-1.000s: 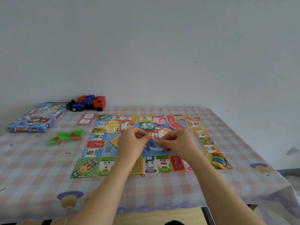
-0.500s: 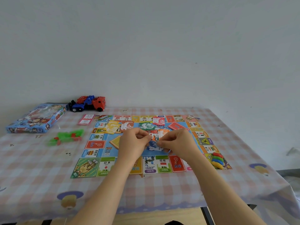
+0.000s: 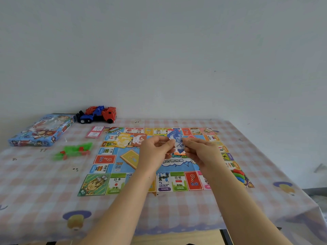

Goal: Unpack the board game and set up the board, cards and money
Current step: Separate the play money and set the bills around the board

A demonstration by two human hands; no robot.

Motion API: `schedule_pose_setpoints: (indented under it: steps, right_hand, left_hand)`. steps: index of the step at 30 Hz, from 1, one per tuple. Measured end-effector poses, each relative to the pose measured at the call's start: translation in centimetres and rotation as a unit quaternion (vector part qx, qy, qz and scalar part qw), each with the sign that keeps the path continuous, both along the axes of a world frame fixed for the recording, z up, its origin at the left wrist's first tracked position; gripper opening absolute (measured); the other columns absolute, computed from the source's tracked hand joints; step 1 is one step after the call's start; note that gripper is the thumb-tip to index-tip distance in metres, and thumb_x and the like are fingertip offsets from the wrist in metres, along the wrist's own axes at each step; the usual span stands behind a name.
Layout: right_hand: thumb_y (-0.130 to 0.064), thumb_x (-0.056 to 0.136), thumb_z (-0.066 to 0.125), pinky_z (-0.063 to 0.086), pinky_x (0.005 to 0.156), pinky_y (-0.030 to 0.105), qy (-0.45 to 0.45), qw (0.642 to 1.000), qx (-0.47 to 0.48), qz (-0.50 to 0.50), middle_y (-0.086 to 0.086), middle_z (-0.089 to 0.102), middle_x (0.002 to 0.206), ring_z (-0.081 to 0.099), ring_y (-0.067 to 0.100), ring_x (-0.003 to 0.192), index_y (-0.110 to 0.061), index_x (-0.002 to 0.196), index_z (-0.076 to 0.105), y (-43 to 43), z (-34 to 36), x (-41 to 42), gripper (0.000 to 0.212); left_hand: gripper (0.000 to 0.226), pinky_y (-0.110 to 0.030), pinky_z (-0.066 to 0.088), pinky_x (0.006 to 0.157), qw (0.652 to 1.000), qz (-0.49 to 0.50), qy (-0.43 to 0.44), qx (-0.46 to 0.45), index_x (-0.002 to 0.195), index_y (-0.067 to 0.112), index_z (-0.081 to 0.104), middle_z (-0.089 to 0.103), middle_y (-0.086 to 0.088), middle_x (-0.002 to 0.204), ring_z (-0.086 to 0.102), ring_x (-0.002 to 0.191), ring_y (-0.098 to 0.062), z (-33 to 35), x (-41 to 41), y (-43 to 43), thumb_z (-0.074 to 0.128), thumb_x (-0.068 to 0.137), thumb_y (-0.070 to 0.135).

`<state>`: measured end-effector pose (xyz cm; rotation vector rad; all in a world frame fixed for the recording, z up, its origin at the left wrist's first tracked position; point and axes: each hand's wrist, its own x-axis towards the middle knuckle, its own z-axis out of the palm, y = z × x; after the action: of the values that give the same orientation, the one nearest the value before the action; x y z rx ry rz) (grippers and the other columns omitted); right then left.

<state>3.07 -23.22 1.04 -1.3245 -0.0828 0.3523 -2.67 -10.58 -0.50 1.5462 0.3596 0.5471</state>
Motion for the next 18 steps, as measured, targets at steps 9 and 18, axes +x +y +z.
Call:
schedule_pose_setpoints:
  steps: [9,18]
  right_hand:
    - [-0.017,0.080,0.075,0.042,0.042,0.020,-0.128,0.983,-0.132,-0.029,-0.002,0.068,0.061,0.055,0.005,0.043,-0.014,0.080,0.074,-0.6,0.3,0.3,0.003]
    - [-0.017,0.079,0.075,0.045,0.047,0.019,-0.187,0.965,-0.180,-0.039,0.003,0.070,0.067,0.058,0.004,0.049,-0.013,0.080,0.074,-0.2,0.4,0.0,0.004]
  left_hand:
    - [0.010,-0.025,0.058,0.062,1.000,0.018,0.009,0.004,0.088,0.006,0.068,0.071,-0.007,0.069,0.066,0.056,-0.011,0.0,0.3,0.9,0.073,0.080,0.009]
    - [0.009,-0.025,0.058,0.061,0.999,0.038,-0.009,0.007,0.083,0.011,0.068,0.071,-0.006,0.069,0.066,0.056,-0.012,0.4,0.4,0.4,0.075,0.079,0.009]
